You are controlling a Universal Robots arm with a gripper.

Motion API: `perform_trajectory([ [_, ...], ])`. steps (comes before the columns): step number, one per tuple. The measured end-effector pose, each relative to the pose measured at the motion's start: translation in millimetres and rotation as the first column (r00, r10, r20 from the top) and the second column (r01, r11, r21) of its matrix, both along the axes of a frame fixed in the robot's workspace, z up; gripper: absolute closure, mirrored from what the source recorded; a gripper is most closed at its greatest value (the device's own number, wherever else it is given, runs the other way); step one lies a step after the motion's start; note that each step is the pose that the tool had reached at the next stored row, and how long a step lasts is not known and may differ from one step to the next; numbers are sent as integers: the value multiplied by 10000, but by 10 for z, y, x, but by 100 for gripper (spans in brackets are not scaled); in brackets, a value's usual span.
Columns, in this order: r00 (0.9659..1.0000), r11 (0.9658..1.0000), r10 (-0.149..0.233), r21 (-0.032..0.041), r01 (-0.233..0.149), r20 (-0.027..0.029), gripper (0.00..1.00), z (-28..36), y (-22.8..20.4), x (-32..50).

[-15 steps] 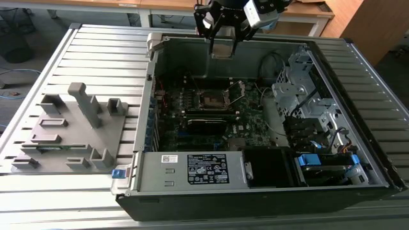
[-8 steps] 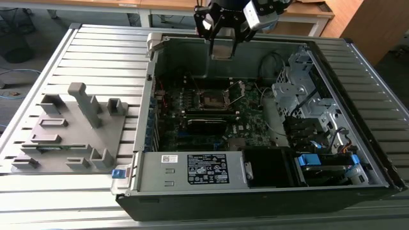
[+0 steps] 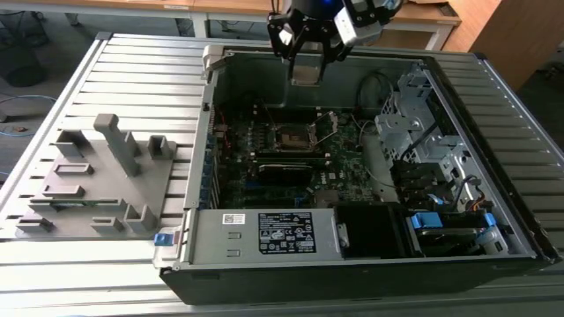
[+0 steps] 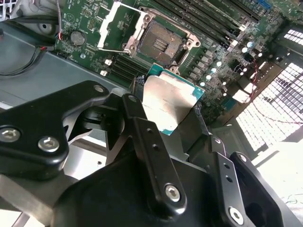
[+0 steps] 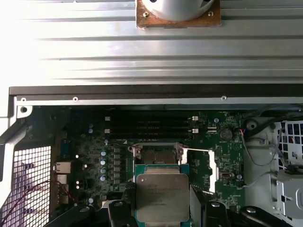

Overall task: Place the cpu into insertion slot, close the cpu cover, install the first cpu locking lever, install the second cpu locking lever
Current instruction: 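Place the cpu into insertion slot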

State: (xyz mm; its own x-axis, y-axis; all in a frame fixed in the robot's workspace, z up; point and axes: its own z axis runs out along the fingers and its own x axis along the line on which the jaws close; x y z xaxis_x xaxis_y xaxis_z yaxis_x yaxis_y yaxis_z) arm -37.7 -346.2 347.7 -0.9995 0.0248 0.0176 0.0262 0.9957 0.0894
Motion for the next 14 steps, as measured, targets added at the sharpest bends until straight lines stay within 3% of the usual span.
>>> perform_trajectory([
  [7,10000,10000,0,0,0,0,46,-60,0,0],
  [14,10000,10000,0,0,0,0,46,-64,0,0],
])
